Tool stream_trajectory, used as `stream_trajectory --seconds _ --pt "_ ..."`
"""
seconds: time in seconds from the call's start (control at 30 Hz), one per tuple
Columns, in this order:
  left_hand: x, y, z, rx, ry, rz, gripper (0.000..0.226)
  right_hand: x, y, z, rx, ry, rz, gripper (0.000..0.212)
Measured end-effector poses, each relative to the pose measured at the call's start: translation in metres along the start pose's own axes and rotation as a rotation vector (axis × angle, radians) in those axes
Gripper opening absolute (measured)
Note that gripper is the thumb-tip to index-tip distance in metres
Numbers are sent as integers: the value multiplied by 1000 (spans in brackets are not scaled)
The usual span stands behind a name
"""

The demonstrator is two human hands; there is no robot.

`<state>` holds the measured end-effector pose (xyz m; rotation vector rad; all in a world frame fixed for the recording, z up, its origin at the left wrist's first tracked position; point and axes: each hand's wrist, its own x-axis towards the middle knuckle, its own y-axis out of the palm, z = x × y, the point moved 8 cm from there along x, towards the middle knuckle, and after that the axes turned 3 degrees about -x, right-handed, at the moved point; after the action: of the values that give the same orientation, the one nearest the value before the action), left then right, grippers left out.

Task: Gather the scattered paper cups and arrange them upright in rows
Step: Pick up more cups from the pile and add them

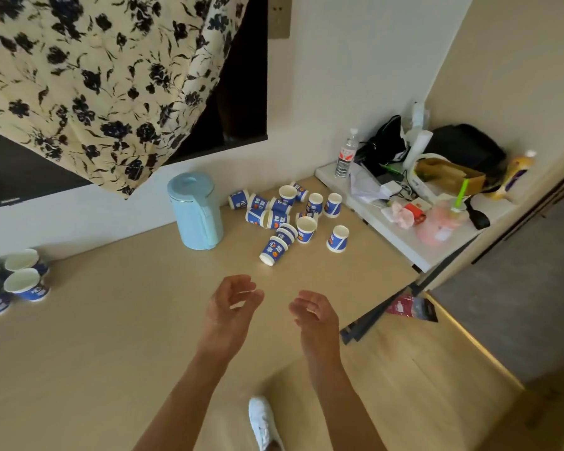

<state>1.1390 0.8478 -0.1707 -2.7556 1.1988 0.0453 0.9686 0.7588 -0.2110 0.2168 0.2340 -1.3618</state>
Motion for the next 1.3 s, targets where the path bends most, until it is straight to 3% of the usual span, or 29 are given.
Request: stream_trajectory --seconds 0.23,0.43,0.8,1.03,1.3 --pt "87 58 29 -61 -77 -55 19 88 -24 13 -99 72 50 21" --pt "142 97 48 57 -169 -92 24 159 -33 16 -100 153 83 18" --pt "233 152 116 647 -278 -179 65 265 -24 0 -129 282 311 15" --pt "287 177 153 898 -275 -119 98 295 -62 -9 -180 323 298 19" --pt "302 191 175 989 -382 -81 80 311 -90 -23 -244 323 319 14"
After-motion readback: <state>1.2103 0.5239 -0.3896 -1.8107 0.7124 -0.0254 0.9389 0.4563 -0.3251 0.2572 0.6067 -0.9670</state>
